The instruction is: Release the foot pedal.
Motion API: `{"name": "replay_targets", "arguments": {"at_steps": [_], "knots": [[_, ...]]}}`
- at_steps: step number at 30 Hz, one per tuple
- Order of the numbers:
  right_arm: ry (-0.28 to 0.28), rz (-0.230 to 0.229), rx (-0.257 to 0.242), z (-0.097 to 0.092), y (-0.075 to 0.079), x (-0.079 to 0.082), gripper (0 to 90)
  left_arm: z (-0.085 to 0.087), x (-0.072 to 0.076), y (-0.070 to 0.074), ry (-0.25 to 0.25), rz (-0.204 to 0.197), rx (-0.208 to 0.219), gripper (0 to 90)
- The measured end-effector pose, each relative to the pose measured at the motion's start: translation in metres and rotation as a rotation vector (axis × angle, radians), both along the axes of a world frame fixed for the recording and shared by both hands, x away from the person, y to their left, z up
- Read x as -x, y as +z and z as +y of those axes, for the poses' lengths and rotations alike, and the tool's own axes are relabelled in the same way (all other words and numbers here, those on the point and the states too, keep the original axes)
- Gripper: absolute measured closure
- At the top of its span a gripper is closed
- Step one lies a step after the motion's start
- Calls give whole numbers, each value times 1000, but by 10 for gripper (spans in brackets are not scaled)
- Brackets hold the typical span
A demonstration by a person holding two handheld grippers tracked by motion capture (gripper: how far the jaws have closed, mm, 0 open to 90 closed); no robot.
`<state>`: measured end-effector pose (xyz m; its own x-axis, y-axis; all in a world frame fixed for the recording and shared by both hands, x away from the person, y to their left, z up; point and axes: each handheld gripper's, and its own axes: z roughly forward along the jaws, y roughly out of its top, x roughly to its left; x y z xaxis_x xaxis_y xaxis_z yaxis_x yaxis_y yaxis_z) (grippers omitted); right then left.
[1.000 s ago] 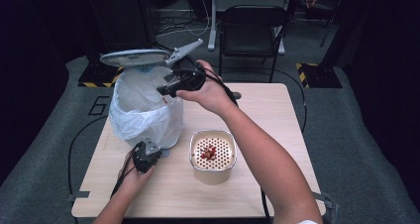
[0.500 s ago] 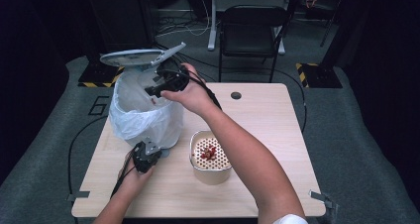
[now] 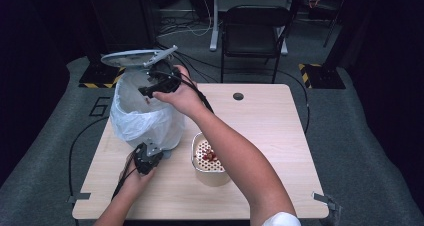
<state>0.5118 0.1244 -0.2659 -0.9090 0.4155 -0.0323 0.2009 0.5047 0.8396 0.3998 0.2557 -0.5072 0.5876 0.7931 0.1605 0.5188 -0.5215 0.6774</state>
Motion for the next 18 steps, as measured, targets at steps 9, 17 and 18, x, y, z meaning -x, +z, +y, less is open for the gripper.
{"name": "replay_targets", "arguments": {"at_steps": [9, 17, 18], "knots": [[-49, 0, 7, 9, -8, -5, 476, 0, 0, 0, 0, 0, 1, 900], [-109, -5, 7, 20, -18, -2, 163, 0, 0, 0, -2, 2, 0, 900], [-106, 0, 8, 20, -18, -1, 163, 0, 0, 0, -3, 2, -2, 900]]}}
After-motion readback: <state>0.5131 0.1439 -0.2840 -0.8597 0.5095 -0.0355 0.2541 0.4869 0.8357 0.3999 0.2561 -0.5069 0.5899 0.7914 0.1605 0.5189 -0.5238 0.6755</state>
